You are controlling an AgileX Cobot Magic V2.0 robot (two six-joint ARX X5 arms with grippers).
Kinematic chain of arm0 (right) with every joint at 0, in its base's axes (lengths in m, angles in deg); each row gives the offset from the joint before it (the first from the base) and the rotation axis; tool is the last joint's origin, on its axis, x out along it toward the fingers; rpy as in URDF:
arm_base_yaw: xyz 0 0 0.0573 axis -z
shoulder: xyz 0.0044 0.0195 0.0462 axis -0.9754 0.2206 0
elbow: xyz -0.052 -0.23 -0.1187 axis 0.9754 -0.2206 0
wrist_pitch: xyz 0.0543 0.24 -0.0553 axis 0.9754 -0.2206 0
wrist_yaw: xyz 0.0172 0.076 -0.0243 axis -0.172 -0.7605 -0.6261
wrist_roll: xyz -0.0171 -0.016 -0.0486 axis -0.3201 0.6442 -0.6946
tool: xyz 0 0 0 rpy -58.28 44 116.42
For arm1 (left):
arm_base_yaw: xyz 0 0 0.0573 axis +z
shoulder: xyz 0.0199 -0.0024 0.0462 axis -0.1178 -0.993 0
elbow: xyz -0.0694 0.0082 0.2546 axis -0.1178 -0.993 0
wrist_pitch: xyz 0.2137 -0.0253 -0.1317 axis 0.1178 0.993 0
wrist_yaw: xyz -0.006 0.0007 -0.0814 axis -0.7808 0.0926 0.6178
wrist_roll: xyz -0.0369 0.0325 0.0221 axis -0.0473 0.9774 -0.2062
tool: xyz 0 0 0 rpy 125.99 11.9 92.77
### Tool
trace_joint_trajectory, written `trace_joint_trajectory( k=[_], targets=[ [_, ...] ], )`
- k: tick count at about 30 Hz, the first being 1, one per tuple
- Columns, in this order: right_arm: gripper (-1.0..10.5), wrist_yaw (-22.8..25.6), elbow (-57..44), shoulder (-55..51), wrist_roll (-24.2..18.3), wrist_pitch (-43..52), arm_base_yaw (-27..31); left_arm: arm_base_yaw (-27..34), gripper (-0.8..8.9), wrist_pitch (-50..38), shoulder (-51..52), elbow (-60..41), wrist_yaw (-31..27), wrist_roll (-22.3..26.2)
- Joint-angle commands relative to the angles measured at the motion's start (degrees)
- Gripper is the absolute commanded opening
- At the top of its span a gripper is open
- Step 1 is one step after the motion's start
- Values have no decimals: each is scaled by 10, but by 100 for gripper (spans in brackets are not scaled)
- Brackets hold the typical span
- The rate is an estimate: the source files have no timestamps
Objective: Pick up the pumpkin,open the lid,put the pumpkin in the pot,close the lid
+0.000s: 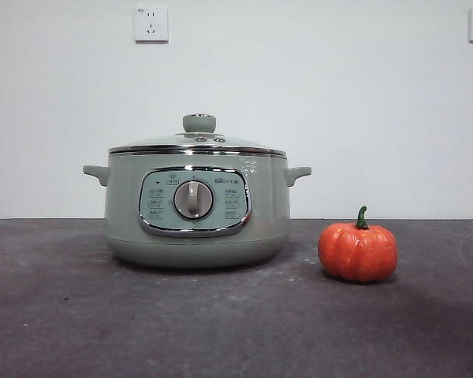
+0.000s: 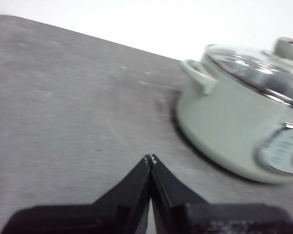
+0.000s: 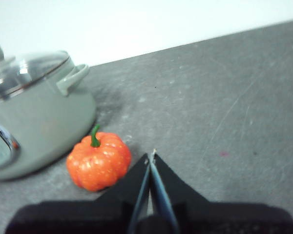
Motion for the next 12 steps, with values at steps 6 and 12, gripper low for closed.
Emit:
trace_joint_trajectory(
  k=[6, 12],
  targets=[
    [-12, -31, 13, 10, 134, -6, 1, 1, -8, 6, 1, 11, 86, -88],
    [-12, -56, 75, 55, 133, -6, 1, 1, -8, 53, -8, 90, 110, -86]
  ],
)
